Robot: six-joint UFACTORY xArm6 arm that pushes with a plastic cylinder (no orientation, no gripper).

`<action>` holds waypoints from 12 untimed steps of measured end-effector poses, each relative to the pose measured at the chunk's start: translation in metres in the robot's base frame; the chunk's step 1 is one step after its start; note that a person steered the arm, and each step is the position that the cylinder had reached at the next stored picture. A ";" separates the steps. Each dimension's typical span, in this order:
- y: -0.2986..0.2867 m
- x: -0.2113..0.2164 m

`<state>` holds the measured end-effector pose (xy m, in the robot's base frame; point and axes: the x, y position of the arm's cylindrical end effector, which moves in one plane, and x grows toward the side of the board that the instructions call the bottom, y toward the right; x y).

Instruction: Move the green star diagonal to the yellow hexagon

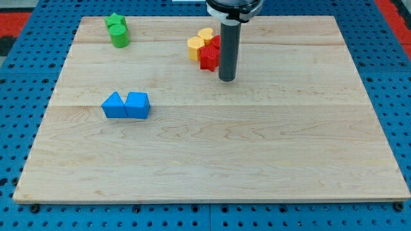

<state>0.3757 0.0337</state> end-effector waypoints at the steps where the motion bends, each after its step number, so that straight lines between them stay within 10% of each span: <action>1: -0.055 0.000; 8: -0.295 -0.076; 12: -0.221 -0.161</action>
<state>0.2150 -0.1876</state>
